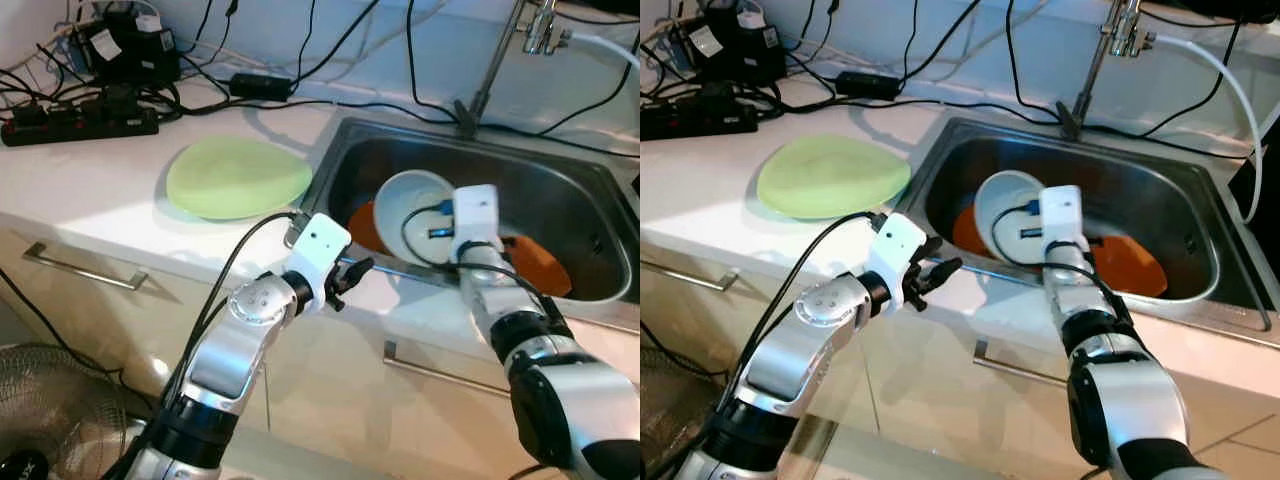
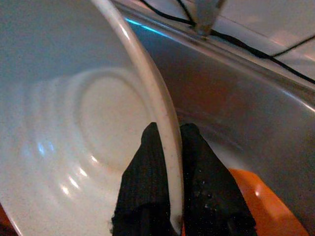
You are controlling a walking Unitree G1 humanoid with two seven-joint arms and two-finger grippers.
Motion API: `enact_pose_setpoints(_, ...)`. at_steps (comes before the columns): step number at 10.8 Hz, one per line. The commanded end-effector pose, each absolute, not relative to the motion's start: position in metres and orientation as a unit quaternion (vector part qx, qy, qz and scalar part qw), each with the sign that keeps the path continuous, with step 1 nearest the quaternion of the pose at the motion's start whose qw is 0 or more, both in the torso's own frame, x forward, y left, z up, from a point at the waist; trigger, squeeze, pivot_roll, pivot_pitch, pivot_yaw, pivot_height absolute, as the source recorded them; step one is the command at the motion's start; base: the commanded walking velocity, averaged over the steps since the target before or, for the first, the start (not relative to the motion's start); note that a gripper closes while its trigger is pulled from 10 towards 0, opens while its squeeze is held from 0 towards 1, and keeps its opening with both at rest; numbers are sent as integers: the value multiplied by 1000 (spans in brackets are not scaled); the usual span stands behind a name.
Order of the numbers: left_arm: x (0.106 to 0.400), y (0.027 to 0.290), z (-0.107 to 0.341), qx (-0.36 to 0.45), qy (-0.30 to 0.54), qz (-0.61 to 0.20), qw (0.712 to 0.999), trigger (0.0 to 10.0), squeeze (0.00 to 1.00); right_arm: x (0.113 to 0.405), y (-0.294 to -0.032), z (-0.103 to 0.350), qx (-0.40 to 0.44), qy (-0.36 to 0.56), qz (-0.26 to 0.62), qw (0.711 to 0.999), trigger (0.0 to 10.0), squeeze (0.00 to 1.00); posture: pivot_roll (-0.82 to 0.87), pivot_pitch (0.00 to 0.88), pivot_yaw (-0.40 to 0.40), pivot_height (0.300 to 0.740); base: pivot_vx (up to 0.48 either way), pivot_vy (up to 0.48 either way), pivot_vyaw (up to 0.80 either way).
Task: Kitchen organization
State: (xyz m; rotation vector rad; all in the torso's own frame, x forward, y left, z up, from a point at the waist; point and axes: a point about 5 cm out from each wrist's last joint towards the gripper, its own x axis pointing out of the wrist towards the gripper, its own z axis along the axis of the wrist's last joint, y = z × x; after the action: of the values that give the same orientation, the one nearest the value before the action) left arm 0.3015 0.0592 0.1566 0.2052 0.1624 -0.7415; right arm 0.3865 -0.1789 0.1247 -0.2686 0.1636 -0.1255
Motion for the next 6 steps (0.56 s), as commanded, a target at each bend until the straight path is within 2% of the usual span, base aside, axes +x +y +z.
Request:
enact_pose_setpoints(1, 300, 58, 162, 98, 73, -366, 923, 10000, 0, 390, -175, 130, -138, 80, -53, 986, 10000, 0, 286, 0, -86, 740, 0, 0, 0)
enact_pose_setpoints(6, 297, 59, 164, 98, 89, -367, 921, 10000, 0, 385, -145, 110, -164, 137, 53, 976, 10000, 0, 298, 0, -94, 740, 0, 0, 0)
